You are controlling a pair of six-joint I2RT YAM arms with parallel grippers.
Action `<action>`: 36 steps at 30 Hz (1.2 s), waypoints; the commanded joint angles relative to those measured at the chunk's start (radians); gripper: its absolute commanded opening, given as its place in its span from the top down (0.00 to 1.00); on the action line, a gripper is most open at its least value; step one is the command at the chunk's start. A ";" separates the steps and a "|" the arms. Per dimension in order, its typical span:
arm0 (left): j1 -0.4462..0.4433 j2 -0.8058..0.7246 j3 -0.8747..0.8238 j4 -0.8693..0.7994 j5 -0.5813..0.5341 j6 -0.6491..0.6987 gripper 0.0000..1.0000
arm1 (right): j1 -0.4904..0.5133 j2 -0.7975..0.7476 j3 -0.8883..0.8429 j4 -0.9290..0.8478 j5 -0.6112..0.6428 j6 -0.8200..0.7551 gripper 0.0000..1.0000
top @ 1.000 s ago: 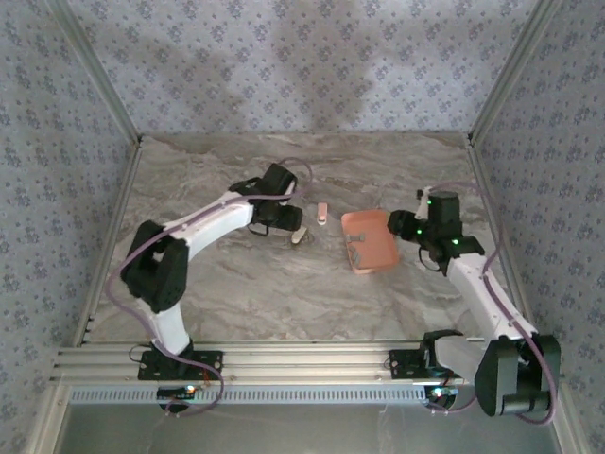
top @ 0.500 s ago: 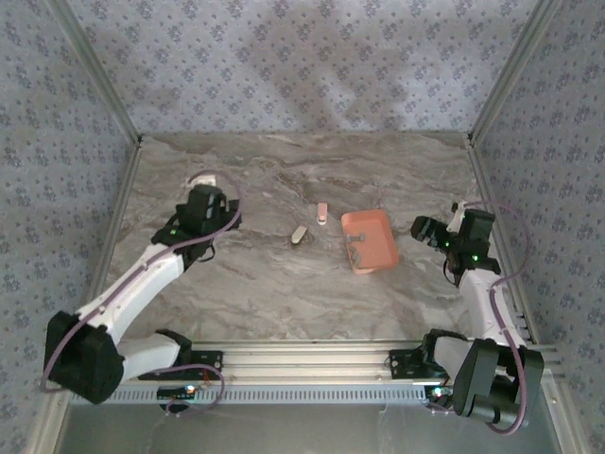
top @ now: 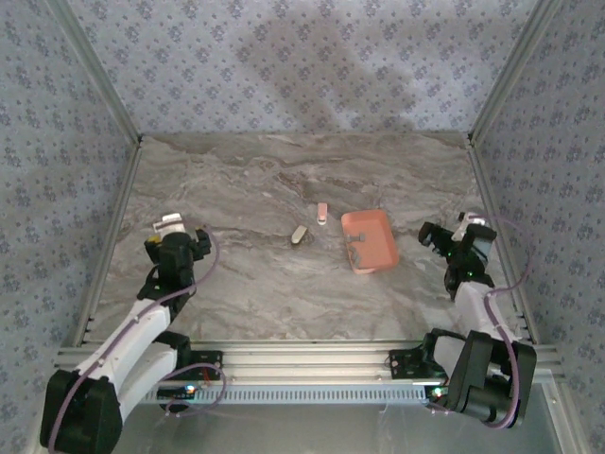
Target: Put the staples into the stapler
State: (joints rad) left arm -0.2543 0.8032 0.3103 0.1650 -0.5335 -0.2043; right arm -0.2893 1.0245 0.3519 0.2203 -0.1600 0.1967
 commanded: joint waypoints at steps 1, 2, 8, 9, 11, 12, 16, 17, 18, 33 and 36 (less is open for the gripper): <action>0.020 -0.056 -0.044 0.133 -0.021 0.087 0.02 | 0.012 0.035 -0.051 0.192 0.033 0.009 0.00; 0.032 -0.067 -0.059 0.140 -0.013 0.089 0.02 | 0.023 0.048 -0.061 0.212 0.035 -0.004 0.00; 0.077 -0.091 -0.129 0.188 0.058 0.116 0.02 | 0.102 0.098 -0.081 0.310 0.083 -0.084 0.00; 0.085 -0.083 -0.152 0.231 0.070 0.122 0.02 | 0.113 0.108 -0.083 0.334 0.091 -0.096 0.00; 0.108 -0.057 -0.182 0.309 0.096 0.126 0.02 | 0.121 0.136 -0.078 0.367 0.094 -0.106 0.00; 0.121 -0.039 -0.187 0.334 0.113 0.127 0.02 | 0.123 0.153 -0.072 0.381 0.092 -0.107 0.00; 0.152 0.063 -0.182 0.431 0.154 0.141 0.02 | 0.134 0.215 -0.049 0.429 0.079 -0.121 0.00; 0.156 0.097 -0.176 0.463 0.167 0.147 0.02 | 0.137 0.230 -0.044 0.445 0.077 -0.125 0.00; 0.158 0.134 -0.166 0.485 0.175 0.151 0.02 | 0.139 0.246 -0.040 0.461 0.077 -0.126 0.00; 0.163 0.571 -0.031 0.770 0.263 0.230 0.02 | 0.191 0.489 -0.007 0.683 0.083 -0.177 0.00; 0.162 0.644 -0.020 0.813 0.294 0.243 0.02 | 0.200 0.505 -0.007 0.693 0.086 -0.182 0.00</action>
State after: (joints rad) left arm -0.0978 1.4055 0.2703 0.8906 -0.2794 0.0093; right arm -0.0959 1.5188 0.3225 0.8581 -0.0917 0.0410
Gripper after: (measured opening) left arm 0.980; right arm 0.997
